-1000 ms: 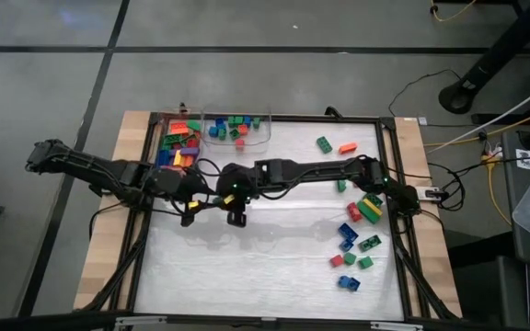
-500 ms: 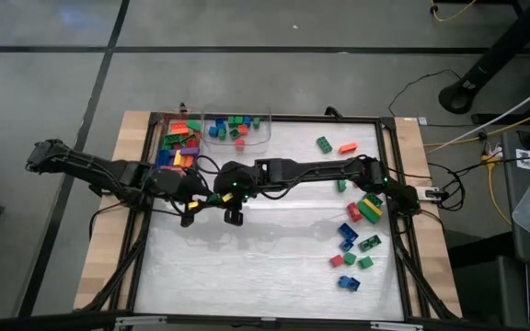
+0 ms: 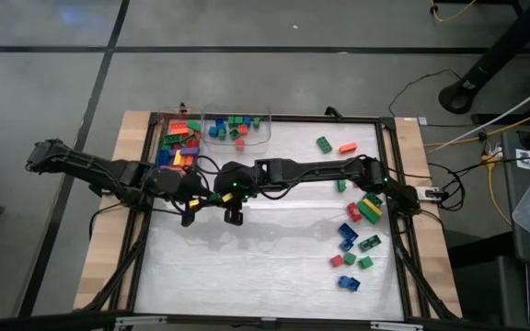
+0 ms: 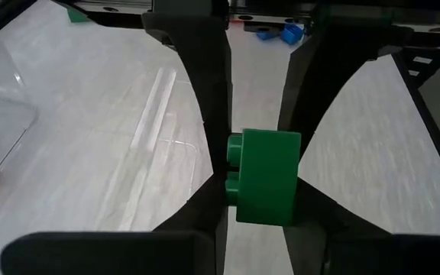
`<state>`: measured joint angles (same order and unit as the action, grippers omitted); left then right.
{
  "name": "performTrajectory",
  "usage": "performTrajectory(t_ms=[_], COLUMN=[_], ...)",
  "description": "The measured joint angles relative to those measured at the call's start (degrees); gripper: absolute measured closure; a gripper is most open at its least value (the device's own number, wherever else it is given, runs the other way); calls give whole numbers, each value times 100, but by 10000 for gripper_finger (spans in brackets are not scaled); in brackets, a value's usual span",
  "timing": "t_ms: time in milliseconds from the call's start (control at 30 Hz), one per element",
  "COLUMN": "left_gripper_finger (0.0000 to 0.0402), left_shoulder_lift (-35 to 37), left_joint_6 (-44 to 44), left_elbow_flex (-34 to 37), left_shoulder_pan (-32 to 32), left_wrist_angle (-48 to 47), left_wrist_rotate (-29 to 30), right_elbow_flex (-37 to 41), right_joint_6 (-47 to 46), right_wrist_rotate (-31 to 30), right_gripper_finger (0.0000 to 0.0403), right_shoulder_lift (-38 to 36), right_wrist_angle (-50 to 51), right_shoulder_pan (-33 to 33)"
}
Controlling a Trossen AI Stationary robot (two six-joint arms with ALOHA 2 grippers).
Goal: Sort blocks by size
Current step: Put the large green game piece into the left transparent bin
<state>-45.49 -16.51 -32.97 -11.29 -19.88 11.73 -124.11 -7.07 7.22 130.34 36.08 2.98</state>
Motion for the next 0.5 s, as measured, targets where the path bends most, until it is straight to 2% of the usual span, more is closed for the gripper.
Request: performTrajectory(t_ms=[100, 300, 400, 500], left_gripper_finger=[326, 326, 326, 326], left_shoulder_lift=[2, 18, 88, 223], left_joint_6=[17, 41, 20, 13], left_elbow_flex=[0, 0, 0, 0], left_shoulder_pan=[0, 64, 199, 403], left_wrist_angle=[1, -28, -28, -83], left_wrist_rotate=[2, 237, 497, 788], right_elbow_flex=[0, -28, -337, -832], right_joint_6=[-23, -44, -46, 22], right_wrist_rotate=[-4, -61, -91, -63], right_gripper_finger=[281, 212, 189, 181], right_shoulder_lift=[0, 2, 2, 1], right_wrist_angle=[15, 392, 1137, 2312], right_shoulder_pan=[-7, -114, -216, -387])
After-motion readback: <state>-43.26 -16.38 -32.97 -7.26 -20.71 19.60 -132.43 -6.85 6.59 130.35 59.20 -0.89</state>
